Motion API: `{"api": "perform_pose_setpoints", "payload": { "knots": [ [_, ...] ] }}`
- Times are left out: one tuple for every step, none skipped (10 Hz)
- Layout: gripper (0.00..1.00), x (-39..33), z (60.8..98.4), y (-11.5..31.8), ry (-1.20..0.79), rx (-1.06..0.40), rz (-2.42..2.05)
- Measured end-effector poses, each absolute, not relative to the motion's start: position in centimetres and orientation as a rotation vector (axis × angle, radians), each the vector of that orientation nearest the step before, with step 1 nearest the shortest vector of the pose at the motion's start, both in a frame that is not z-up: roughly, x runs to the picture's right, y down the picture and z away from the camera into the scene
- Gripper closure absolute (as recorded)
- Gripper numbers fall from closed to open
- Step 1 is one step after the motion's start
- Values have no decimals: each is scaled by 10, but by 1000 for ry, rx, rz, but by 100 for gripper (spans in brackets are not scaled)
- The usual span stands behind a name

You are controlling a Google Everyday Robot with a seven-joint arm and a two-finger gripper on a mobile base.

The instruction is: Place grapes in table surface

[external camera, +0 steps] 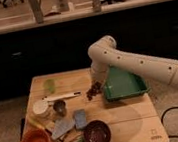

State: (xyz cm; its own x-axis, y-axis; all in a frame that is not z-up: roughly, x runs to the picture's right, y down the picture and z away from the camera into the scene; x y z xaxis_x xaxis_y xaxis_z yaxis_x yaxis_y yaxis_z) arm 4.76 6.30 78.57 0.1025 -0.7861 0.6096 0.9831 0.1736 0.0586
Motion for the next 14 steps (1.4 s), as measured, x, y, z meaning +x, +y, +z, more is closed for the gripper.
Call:
{"api": "perform_pose_setpoints", "payload": {
  "knots": [
    [96, 47, 787, 63, -588, -412, -1364],
    [96, 46, 790, 63, -593, -412, -1367],
    [96, 46, 793, 64, -596, -415, -1371],
    [96, 45, 795, 64, -599, -415, -1373],
    [96, 44, 797, 65, -604, -416, -1377],
    [96, 44, 798, 65, -606, -418, -1378],
    [96, 44, 801, 66, -610, -418, -1380],
    [96, 43, 803, 66, -615, -419, -1383],
    [96, 43, 804, 67, -619, -420, -1386],
    [96, 41, 806, 67, -623, -420, -1390],
    [96, 41, 807, 67, -625, -420, -1392],
    [96, 42, 809, 68, -629, -422, -1393],
    [96, 42, 810, 69, -632, -422, -1394],
    [96, 42, 812, 70, -635, -424, -1395]
  ]
}}
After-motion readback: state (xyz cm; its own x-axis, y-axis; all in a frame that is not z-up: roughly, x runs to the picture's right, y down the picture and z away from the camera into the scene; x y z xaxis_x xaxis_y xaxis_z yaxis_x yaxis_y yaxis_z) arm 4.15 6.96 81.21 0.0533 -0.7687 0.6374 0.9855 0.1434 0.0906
